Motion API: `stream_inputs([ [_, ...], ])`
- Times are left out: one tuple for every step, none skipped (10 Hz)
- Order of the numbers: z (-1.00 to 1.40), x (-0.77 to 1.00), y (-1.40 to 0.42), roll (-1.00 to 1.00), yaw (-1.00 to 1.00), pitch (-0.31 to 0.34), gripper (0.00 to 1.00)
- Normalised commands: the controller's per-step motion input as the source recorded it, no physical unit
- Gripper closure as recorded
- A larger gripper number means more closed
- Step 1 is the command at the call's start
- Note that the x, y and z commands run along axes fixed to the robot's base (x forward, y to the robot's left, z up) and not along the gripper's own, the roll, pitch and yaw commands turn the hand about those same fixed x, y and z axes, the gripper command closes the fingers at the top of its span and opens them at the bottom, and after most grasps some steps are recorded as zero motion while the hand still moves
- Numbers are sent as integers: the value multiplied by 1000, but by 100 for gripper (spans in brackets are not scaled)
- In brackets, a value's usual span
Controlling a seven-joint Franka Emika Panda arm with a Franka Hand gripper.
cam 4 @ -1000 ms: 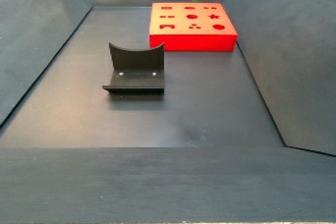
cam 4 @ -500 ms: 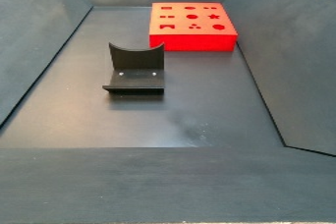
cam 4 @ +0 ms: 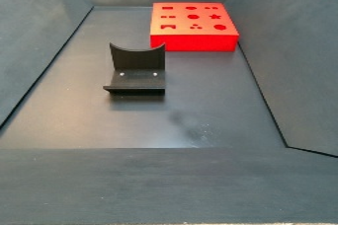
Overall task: Pick up the 3 prong object. Move up. Move to above the board. Insert the 3 prong object.
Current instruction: Move to above the board, then insert the 3 prong object.
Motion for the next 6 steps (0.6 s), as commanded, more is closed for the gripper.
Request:
stream_inputs([
  [63, 106, -264, -3, -522, 270, 100],
  [41, 67, -140, -2, -258, 178, 100],
  [-20, 0, 0, 10, 0, 0, 100],
  [-326, -43, 363, 100, 0, 0, 100],
  [-494, 0, 534, 154, 34, -7, 100],
  [-574, 0, 551, 207, 83, -14, 100],
])
